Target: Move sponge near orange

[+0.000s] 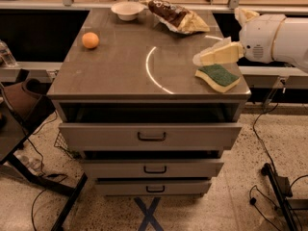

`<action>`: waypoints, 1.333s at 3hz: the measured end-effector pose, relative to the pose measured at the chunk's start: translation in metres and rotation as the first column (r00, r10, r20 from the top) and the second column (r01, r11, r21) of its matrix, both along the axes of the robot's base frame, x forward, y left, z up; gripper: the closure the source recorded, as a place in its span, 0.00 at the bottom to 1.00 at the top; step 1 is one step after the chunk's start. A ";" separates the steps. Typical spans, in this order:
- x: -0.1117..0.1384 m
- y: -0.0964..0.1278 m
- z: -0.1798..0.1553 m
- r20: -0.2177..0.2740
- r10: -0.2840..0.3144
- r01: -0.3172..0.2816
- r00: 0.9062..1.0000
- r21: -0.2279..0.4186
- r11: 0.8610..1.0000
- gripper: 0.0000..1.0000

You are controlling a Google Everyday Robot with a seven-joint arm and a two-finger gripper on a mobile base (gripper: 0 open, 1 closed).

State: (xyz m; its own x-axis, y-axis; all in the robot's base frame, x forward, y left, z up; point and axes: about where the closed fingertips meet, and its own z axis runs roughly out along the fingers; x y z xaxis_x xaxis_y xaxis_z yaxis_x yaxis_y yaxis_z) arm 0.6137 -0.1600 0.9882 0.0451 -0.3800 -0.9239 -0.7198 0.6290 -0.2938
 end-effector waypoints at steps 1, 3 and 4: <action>0.005 -0.024 -0.008 -0.018 -0.045 0.045 0.999 -0.010 0.999 0.00; 0.006 -0.061 -0.019 -0.038 -0.056 0.055 0.998 -0.028 0.998 0.00; 0.005 -0.067 -0.034 -0.055 -0.035 0.035 0.998 -0.011 0.999 0.00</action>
Offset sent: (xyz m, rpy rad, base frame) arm 0.0057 -0.0776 -0.0155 -0.0543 0.0439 -0.0956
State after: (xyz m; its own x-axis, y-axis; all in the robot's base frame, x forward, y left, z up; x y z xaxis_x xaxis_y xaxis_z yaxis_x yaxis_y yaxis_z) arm 0.6186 -0.2265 0.9542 -0.0191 -0.3901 -0.9206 -0.7125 0.6513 -0.2612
